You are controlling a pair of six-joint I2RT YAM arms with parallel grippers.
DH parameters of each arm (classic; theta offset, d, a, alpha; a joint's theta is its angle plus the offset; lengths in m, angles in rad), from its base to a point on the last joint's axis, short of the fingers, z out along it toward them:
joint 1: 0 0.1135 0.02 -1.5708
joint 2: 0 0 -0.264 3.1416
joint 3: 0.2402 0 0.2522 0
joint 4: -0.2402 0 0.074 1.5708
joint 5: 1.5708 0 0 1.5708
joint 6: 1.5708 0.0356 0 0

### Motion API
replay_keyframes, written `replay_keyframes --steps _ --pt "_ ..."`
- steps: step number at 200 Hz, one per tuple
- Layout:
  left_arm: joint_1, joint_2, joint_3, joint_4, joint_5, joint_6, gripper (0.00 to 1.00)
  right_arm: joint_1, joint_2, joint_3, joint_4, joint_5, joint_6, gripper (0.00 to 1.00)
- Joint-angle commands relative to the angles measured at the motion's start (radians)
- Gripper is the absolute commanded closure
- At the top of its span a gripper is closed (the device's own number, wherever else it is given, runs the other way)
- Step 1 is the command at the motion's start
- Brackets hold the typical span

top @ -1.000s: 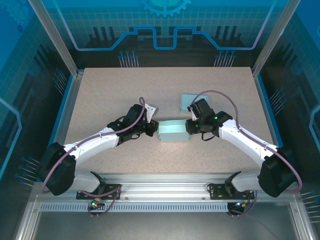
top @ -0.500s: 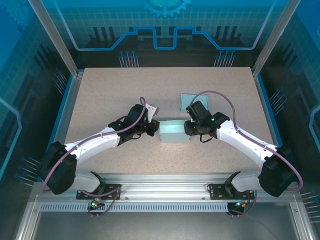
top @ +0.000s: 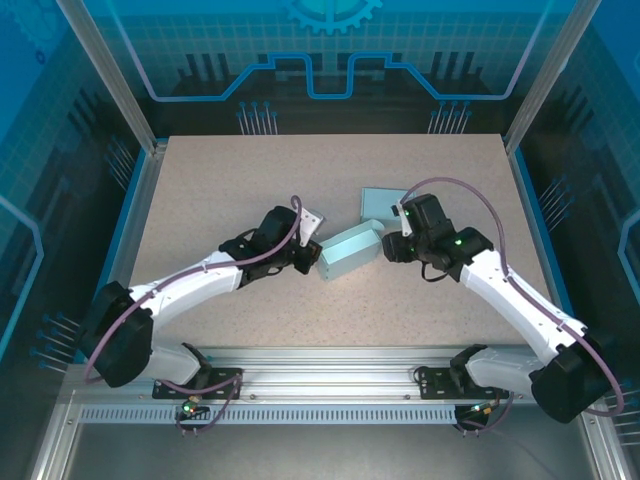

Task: Fold the paper box

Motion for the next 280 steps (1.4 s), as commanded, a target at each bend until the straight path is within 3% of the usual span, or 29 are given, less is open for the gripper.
replay_keyframes --steps 1,47,98,142,182,244,280 --pt "-0.007 0.025 0.046 -0.048 -0.020 0.047 0.92 -0.031 0.025 0.013 0.071 -0.103 -0.170 0.50" --pt "-0.007 0.043 0.066 -0.064 -0.019 0.058 0.92 -0.064 0.167 0.092 0.115 -0.162 -0.291 0.51" --pt "-0.007 0.047 0.069 -0.070 -0.026 0.069 0.91 -0.071 0.292 0.152 0.129 -0.138 -0.307 0.51" --pt "-0.007 0.048 0.070 -0.077 -0.029 0.085 0.92 -0.088 0.324 0.186 0.132 -0.099 -0.305 0.51" --pt "-0.007 0.051 0.072 -0.077 -0.040 0.087 0.91 -0.114 0.351 0.210 0.126 -0.170 -0.316 0.51" --pt "-0.007 0.063 0.085 -0.085 -0.061 0.076 0.91 -0.115 0.378 0.200 0.123 -0.240 -0.309 0.66" --pt "-0.007 0.071 0.089 -0.086 -0.067 0.069 0.91 -0.114 0.352 0.168 0.134 -0.249 -0.292 0.65"
